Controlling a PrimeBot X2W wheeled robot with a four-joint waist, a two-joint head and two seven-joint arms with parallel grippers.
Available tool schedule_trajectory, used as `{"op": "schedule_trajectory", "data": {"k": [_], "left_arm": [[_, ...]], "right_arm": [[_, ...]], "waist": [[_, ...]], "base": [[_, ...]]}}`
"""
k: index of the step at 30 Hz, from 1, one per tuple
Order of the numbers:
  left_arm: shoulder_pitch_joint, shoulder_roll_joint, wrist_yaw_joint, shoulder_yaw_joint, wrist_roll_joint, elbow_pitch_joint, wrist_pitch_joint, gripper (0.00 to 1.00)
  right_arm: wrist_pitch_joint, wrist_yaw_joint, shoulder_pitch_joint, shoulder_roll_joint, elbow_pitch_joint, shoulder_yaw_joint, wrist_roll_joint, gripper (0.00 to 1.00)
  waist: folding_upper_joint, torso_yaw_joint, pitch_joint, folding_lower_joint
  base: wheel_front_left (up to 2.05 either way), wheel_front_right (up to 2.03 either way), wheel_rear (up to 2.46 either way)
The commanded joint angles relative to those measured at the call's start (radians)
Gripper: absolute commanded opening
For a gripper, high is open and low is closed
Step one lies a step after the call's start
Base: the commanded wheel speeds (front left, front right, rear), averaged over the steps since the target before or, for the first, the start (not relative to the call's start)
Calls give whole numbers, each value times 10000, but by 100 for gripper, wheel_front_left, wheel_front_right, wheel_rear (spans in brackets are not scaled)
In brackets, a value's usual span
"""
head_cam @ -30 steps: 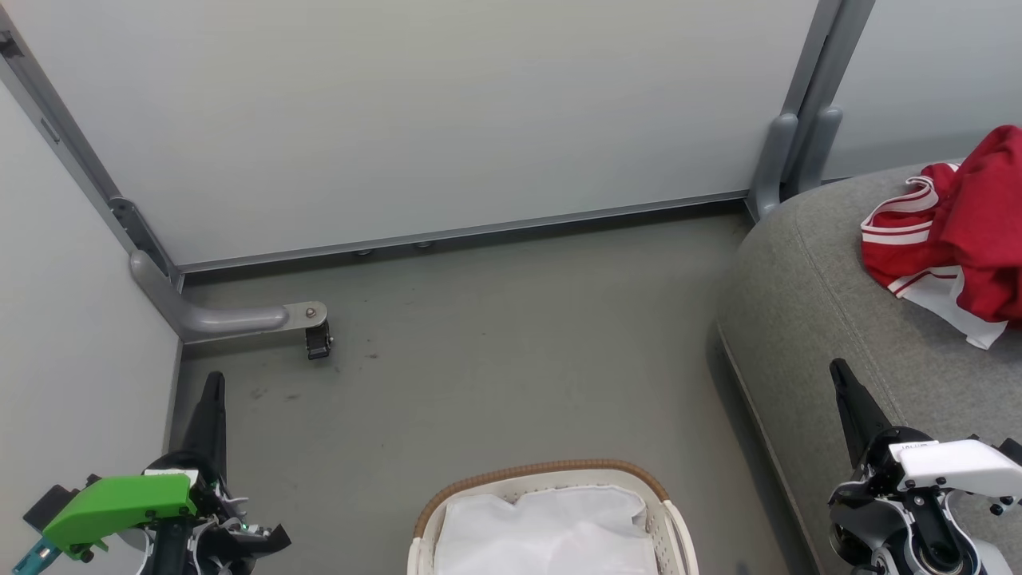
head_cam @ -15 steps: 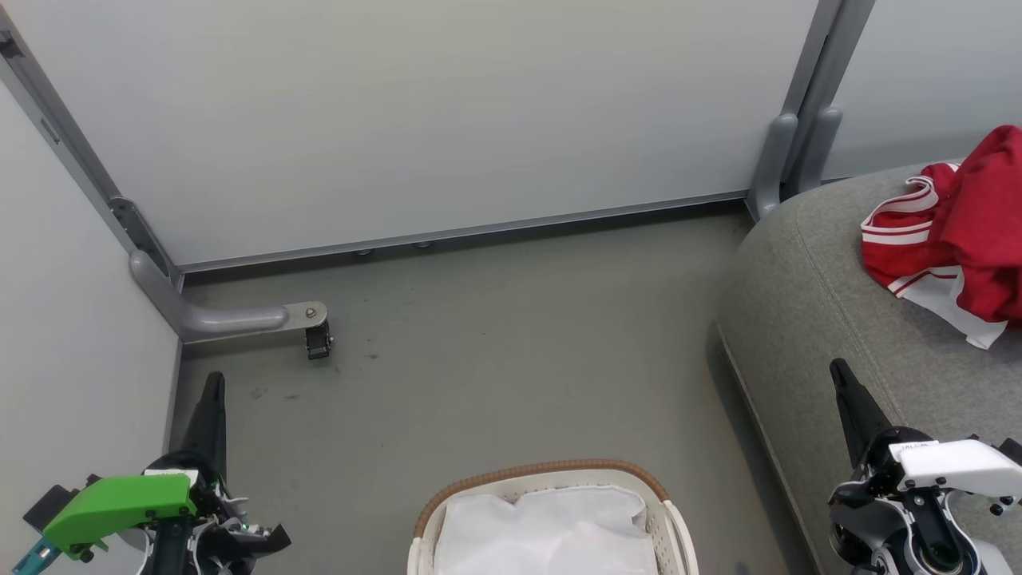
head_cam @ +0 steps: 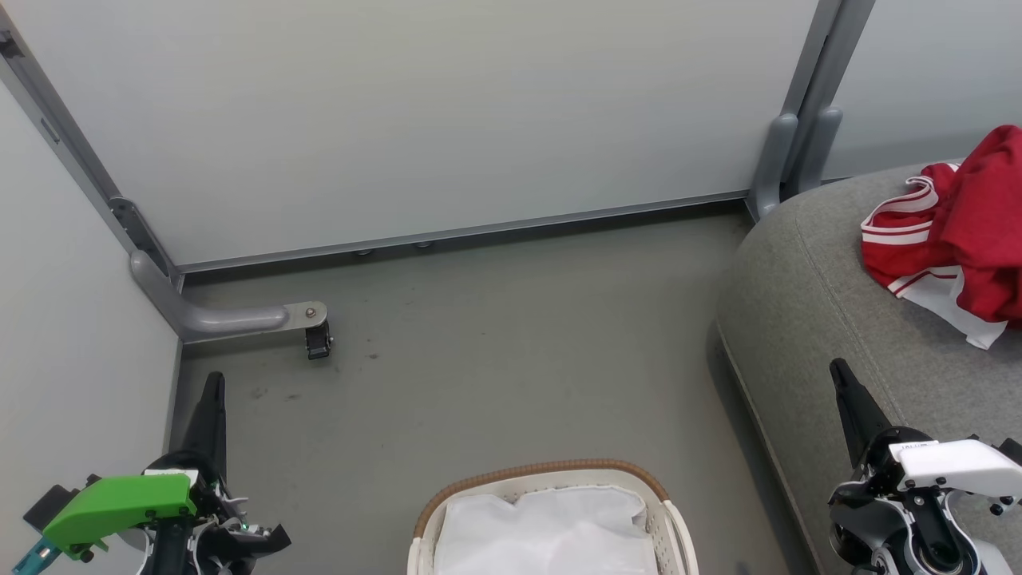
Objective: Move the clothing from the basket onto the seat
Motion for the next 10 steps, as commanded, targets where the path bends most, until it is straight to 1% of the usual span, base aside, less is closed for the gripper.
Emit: {"op": "schedule_trajectory", "data": {"k": [1, 10], "left_arm": [[-109, 33, -45, 22, -36, -18, 40, 0], [-109, 33, -46, 22, -36, -18, 40, 0]], "right_arm": [[25, 0, -77, -57, -39, -16, 36, 0], [24, 0, -77, -57, -39, -16, 36, 0]], "waist": [[0, 0, 0, 0], [0, 0, 0, 0]], "base": [[0, 0, 0], [0, 0, 0]]}}
